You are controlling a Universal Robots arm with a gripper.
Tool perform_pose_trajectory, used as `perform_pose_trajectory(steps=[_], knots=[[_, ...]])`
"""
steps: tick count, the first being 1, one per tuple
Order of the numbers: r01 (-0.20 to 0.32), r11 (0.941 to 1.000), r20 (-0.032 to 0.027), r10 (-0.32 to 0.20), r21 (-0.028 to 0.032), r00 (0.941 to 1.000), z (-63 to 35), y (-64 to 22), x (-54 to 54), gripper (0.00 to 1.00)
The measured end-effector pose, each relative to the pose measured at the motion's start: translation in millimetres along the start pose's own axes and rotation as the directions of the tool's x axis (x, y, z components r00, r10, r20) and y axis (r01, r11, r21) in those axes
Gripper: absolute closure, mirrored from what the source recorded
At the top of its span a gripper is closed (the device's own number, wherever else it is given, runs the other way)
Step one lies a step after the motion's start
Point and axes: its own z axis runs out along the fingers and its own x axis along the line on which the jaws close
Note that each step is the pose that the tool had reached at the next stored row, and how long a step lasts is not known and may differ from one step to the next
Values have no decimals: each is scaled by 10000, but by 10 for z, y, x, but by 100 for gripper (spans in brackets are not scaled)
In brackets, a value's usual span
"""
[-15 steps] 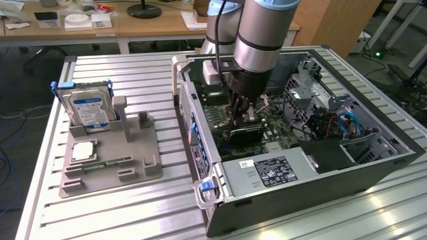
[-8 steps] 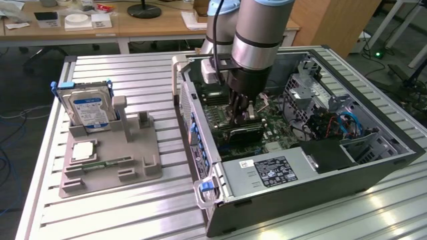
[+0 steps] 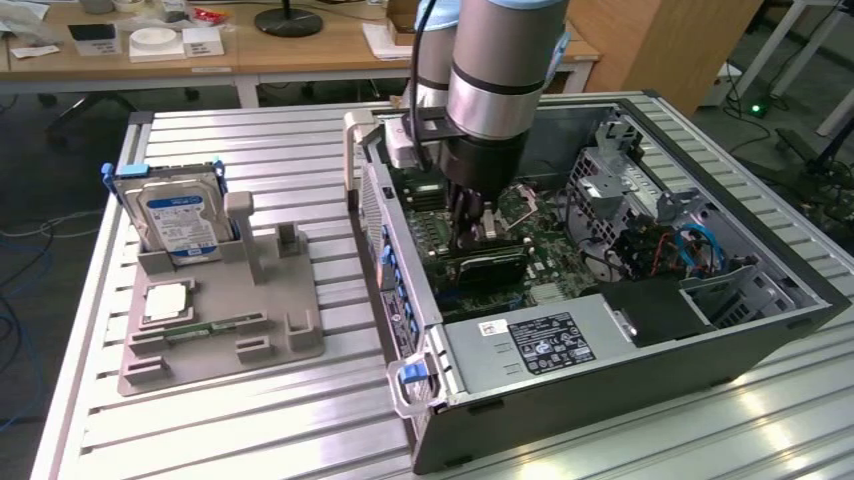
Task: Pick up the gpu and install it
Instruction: 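Press down on the gpu until it lock into place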
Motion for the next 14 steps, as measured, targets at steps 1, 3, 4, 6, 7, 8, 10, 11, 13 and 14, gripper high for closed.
perform_pose_trajectory(steps=[1,3,4,6,7,8,10,11,13,14], knots=[[32,10000,2,-32,0,10000,0,15,1,90],[93,10000,3,-93,-1,10000,-1,47,2,90],[127,9999,3,-127,-1,9999,-1,61,2,90],[331,9995,8,-331,-4,9995,-1,66,1,90],[460,9989,10,-460,-6,9989,-1,67,2,90],[573,9984,12,-573,-7,9984,-1,69,2,90],[741,9972,15,-741,-9,9972,-2,77,1,90],[753,9972,16,-753,-9,9972,-2,90,2,90],[755,9971,16,-755,-9,9971,-11,112,2,90],[755,9971,15,-755,-10,9971,-22,121,3,90]])
